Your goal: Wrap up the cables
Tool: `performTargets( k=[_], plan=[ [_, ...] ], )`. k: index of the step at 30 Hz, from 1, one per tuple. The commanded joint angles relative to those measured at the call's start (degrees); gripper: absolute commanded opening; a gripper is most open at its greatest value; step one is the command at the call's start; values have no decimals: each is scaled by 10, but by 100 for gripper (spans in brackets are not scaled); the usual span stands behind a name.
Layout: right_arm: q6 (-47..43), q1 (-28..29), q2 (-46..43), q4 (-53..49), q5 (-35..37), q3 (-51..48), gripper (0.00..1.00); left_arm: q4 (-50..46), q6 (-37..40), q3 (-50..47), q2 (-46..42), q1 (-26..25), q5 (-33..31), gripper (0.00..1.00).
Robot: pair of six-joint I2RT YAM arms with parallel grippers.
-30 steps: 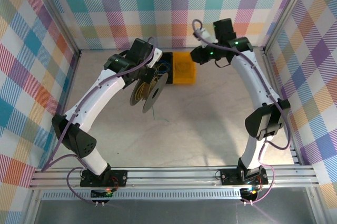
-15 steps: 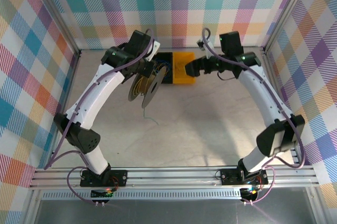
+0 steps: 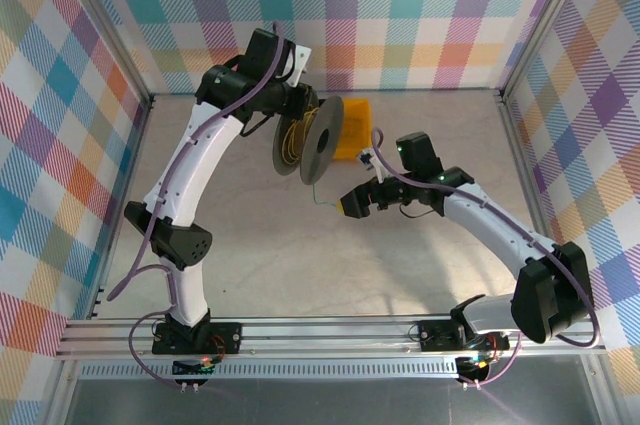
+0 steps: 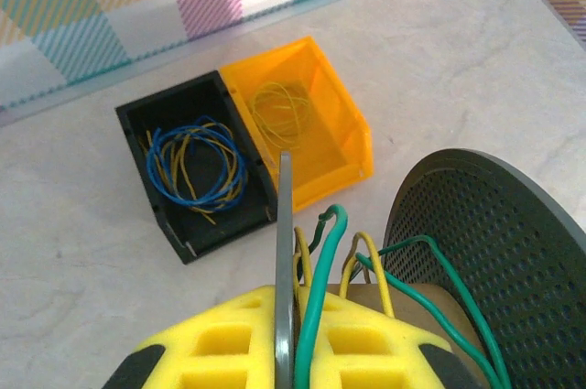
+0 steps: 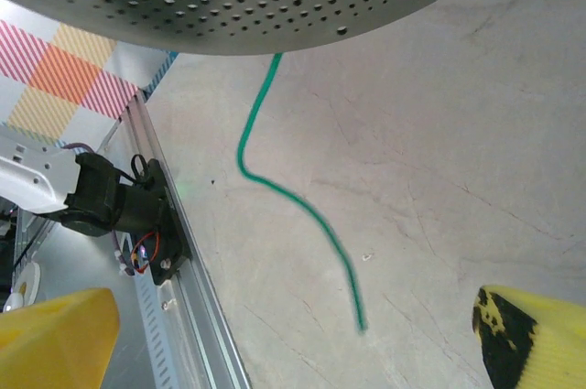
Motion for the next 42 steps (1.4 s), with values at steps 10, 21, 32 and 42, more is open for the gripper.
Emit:
performTargets(
  k=[10, 21, 32, 42],
  plan=[
    [37, 26, 23, 115, -47, -35, 92, 28, -30, 8, -9, 6, 42, 0],
    [48, 46, 15, 118, -6, -63, 53, 39, -38, -4, -11, 22, 50, 0],
    [37, 51, -12, 88, 6, -58, 0, 54, -41, -35, -21, 29, 52, 0],
    [-36, 131, -17, -63, 54, 62, 0, 52, -39, -48, -10, 29, 27, 0]
  ],
)
